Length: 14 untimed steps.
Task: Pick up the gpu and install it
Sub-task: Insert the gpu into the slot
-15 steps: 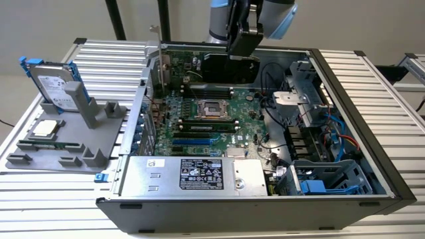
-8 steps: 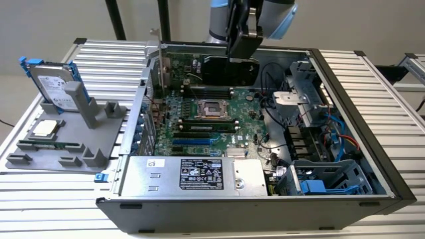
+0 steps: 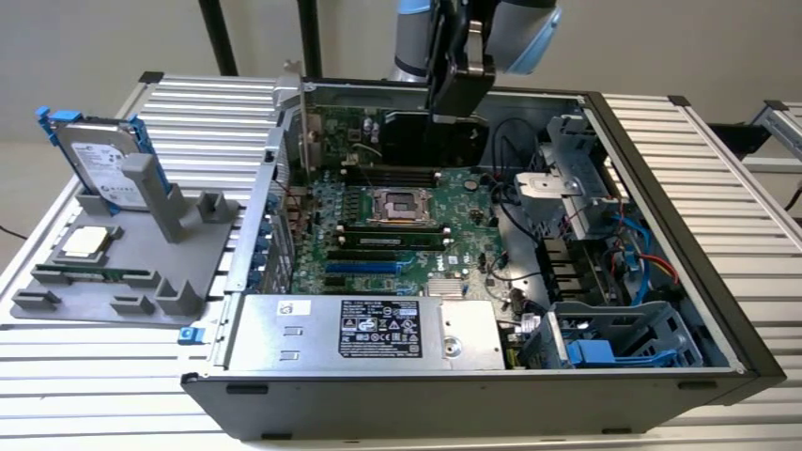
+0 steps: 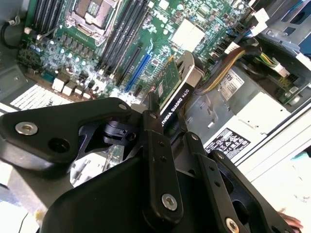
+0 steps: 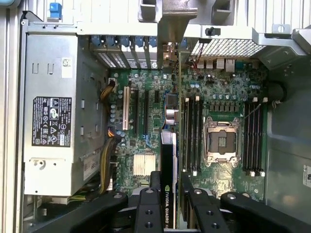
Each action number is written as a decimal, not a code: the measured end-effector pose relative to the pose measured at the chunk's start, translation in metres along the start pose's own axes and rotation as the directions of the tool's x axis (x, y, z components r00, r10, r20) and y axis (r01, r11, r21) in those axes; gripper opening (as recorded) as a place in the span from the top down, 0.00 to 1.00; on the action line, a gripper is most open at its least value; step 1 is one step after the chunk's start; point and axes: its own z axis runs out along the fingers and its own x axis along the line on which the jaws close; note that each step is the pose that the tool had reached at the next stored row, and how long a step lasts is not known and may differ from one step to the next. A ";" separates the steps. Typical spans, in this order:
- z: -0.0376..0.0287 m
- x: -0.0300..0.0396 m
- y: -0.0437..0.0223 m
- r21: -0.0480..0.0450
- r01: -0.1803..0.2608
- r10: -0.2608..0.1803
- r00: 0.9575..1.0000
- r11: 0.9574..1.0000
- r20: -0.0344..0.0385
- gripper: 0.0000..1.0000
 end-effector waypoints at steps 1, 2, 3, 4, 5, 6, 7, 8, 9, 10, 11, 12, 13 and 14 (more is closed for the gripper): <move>0.0005 -0.0002 0.0000 0.000 0.000 0.000 1.000 1.000 -0.002 1.00; 0.0009 -0.0003 -0.0001 0.000 0.000 0.000 1.000 1.000 -0.005 1.00; 0.0013 -0.0005 -0.0001 0.000 0.000 0.000 1.000 1.000 -0.007 1.00; 0.0018 -0.0006 -0.0001 0.000 -0.001 0.001 1.000 1.000 -0.010 1.00; 0.0022 -0.0008 -0.0001 0.000 -0.001 0.001 1.000 1.000 -0.012 1.00; 0.0026 -0.0009 -0.0002 0.000 -0.001 0.001 1.000 1.000 -0.014 1.00; 0.0030 -0.0010 -0.0002 0.000 -0.001 0.001 1.000 1.000 -0.016 1.00; 0.0034 -0.0011 -0.0002 0.000 -0.001 0.001 1.000 1.000 -0.019 1.00; 0.0038 -0.0012 -0.0002 0.000 -0.001 0.001 1.000 1.000 -0.021 1.00; 0.0042 -0.0013 -0.0003 0.000 -0.001 0.001 1.000 1.000 -0.023 1.00; 0.0046 -0.0013 -0.0003 0.000 -0.002 0.002 1.000 1.000 -0.025 1.00; 0.0049 -0.0014 -0.0003 0.000 -0.002 0.002 1.000 1.000 -0.027 1.00; 0.0052 -0.0014 -0.0003 0.000 -0.002 0.002 1.000 1.000 -0.028 1.00; 0.0054 -0.0014 -0.0004 0.000 -0.002 0.002 1.000 1.000 -0.028 1.00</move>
